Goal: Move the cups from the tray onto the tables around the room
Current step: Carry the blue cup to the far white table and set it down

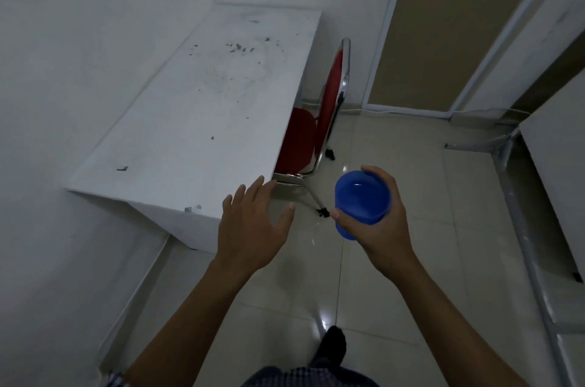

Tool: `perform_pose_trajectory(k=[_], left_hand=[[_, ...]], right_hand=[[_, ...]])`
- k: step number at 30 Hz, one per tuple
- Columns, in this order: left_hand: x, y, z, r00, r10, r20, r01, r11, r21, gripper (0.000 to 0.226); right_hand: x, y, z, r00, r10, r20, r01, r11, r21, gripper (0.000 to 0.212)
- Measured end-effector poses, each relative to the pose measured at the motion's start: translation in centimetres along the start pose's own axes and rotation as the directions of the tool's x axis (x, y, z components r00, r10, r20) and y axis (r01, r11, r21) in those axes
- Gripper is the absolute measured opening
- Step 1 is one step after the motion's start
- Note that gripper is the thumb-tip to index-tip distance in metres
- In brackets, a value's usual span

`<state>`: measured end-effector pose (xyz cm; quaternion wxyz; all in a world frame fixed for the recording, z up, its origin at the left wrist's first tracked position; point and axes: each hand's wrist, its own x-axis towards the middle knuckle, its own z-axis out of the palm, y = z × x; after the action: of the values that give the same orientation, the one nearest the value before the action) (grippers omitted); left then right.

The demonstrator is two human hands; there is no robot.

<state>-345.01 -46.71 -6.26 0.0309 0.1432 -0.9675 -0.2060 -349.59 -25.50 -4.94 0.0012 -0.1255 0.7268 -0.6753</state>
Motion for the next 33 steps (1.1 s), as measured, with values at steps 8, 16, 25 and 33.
perform_pose_trajectory(k=[8,16,25,33], left_hand=[[9.4,1.7,0.9,0.994,-0.104,-0.04,0.102,0.994,-0.049,0.072],[21.3,-1.2,2.2,0.977,-0.159,-0.14,0.147,0.985,-0.096,0.073],[34.8,-5.7,3.0,0.964,-0.257,-0.068,0.245,0.959,-0.14,0.075],[44.0,-10.7,5.3,0.941,-0.333,-0.06,0.321,0.935,-0.151,0.077]], right_hand=[[11.3,1.3,-1.1,0.997,-0.016,0.081,0.016,1.0,-0.009,0.078],[23.4,3.6,3.1,0.985,-0.012,0.17,0.02,0.999,-0.047,0.077],[36.2,6.5,9.6,0.964,0.048,0.262,-0.033,0.998,-0.061,0.079],[47.5,9.9,14.9,0.922,0.036,0.385,-0.026,0.999,-0.031,0.08]])
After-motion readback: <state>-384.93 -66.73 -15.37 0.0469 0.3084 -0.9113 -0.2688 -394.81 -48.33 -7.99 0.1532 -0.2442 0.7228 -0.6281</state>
